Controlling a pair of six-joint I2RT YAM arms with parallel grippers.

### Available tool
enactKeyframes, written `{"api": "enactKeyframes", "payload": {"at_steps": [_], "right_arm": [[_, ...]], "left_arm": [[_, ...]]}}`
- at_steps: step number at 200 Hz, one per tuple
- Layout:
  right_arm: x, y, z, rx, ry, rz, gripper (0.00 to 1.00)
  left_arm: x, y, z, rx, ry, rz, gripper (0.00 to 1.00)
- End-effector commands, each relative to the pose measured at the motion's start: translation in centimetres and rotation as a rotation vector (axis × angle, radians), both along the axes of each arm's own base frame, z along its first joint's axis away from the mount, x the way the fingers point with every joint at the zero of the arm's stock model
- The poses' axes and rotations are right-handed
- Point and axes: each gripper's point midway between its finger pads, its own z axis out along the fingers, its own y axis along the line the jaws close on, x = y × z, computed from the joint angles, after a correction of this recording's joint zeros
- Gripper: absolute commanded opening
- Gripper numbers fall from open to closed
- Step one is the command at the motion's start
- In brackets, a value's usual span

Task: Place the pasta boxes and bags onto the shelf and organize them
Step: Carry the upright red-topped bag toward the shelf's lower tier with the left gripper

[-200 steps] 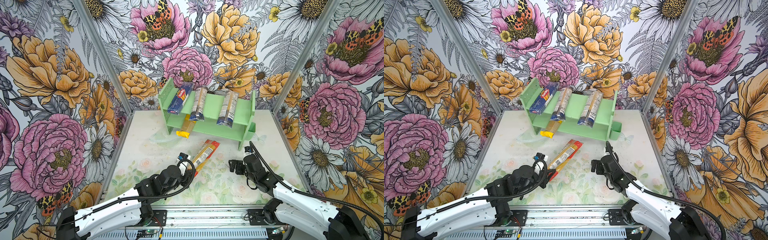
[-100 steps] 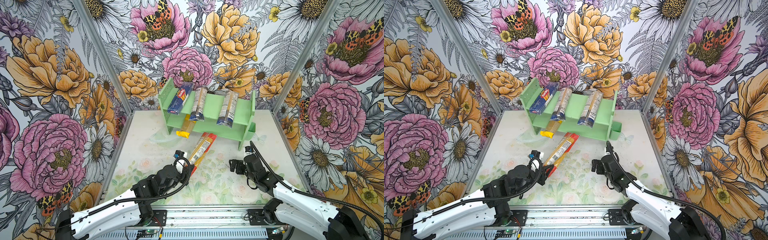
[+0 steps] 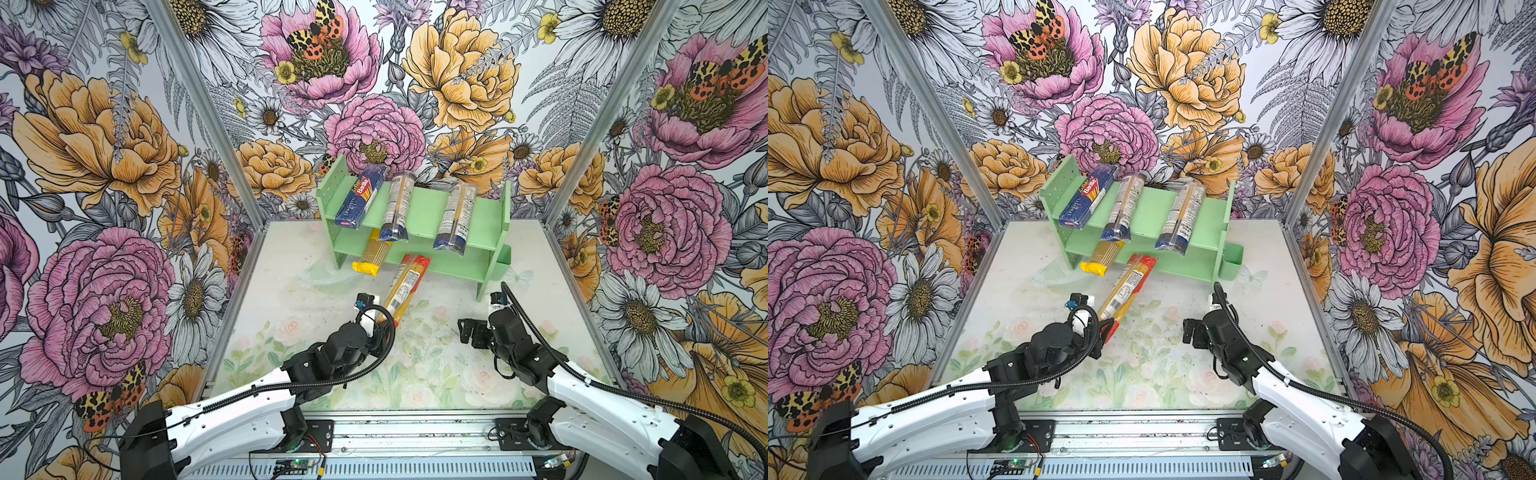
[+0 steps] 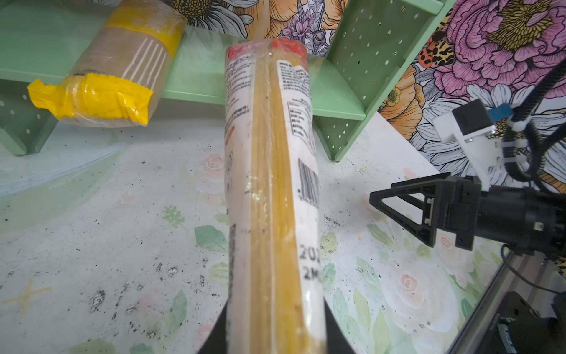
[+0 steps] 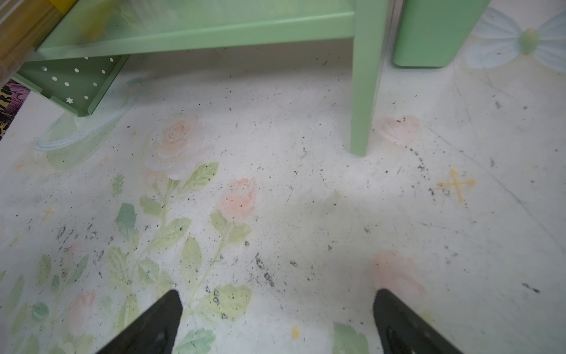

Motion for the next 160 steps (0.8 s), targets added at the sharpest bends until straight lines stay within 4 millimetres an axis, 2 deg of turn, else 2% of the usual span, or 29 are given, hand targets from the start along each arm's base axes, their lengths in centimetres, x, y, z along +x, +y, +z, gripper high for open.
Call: {"api": "enactKeyframes", "payload": {"at_steps": [1,160], "right_arm": [[0.0,-0.1,0.3,0.005,-0.010,0.000,1.00],[-0.1,-0.1,0.5,0.020,-0.017,-0.002,0.99]], "left_arm": [[1.8,-0.3,10.0,-0.284,-0.199,0.073,0.00],[4.4,-1.8,11.3,-0.310,-0.236,0.099,0.00]]}}
